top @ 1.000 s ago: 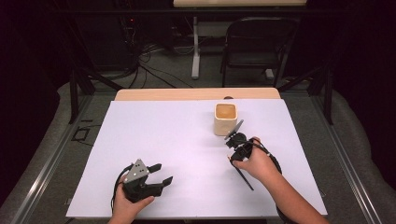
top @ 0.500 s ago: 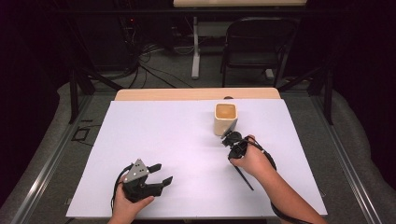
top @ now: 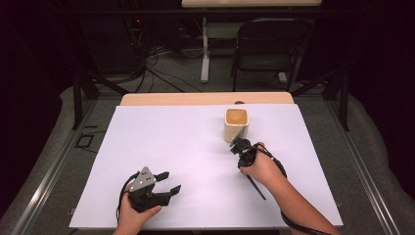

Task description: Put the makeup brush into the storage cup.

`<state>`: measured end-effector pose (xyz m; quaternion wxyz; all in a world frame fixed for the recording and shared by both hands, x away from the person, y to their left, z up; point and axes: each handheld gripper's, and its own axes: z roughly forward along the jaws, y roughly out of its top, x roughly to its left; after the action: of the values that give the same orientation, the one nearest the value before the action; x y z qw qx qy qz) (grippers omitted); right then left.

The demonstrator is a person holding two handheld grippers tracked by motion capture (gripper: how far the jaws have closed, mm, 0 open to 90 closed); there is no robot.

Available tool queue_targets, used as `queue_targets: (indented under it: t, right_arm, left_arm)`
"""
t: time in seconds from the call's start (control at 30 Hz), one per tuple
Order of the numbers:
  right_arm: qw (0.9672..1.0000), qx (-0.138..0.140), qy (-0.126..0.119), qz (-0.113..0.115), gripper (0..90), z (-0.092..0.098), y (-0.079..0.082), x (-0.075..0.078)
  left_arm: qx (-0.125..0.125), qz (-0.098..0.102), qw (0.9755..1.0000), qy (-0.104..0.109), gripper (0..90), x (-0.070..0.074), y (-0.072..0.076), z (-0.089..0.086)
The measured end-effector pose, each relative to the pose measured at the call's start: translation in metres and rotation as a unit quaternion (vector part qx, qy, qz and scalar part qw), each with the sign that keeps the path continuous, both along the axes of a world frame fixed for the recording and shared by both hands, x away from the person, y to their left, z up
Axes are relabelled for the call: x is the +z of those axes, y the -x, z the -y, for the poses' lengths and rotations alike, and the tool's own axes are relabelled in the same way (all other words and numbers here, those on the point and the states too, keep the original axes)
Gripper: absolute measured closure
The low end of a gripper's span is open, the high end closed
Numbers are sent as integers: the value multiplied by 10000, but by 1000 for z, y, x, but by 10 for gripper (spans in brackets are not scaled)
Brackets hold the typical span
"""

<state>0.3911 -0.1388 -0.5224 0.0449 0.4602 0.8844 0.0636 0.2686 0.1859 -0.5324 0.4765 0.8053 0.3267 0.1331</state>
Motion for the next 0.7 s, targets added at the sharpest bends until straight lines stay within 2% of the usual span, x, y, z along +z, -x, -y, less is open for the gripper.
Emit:
queue_targets:
  t: [0.03,0.07,0.1,0.17,0.23,0.27,0.3,0.37,0.4,0.53,0.57,0.63,0.7]
  right_arm:
    - [9998,126,-103,151,745,1,-1,-3]
    - [9995,276,122,-131,746,2,-4,2]
    - [9995,223,170,-122,746,1,-3,2]
    - [10000,68,-37,56,755,1,-1,-3]
    - [9999,104,71,-45,765,0,-2,-1]
    - [10000,84,8,6,770,0,-2,-3]
    - [9999,73,59,-91,774,0,-2,-1]
    - [9998,128,105,-142,779,0,-3,-1]
    - [10000,75,11,-23,781,0,-2,-4]
    - [9994,191,221,-190,783,-1,-4,-1]
    - [9995,174,206,-166,785,-1,-4,-2]
    - [10000,10,-83,25,790,-1,-2,-7]
    - [9999,117,-49,26,796,0,-3,-7]
  left_arm:
    - [1,-3,10000,-6,341,0,0,0]
    - [3,1,10000,2,341,0,0,0]
    - [7,1,10000,3,341,0,0,0]
    - [-2,17,10000,-16,341,0,0,0]
    - [-5,18,10000,-21,341,0,0,0]
    - [18,7,10000,-14,341,0,0,0]
    - [19,5,10000,-14,341,0,0,0]
    - [17,3,10000,-16,341,0,0,0]
    - [14,2,10000,-19,341,0,0,0]
    - [1,-6,10000,-20,341,0,0,0]
    - [1,-7,10000,-20,341,0,0,0]
    - [4,-8,10000,-16,341,0,0,0]
    - [4,-10,10000,-20,341,0,0,0]
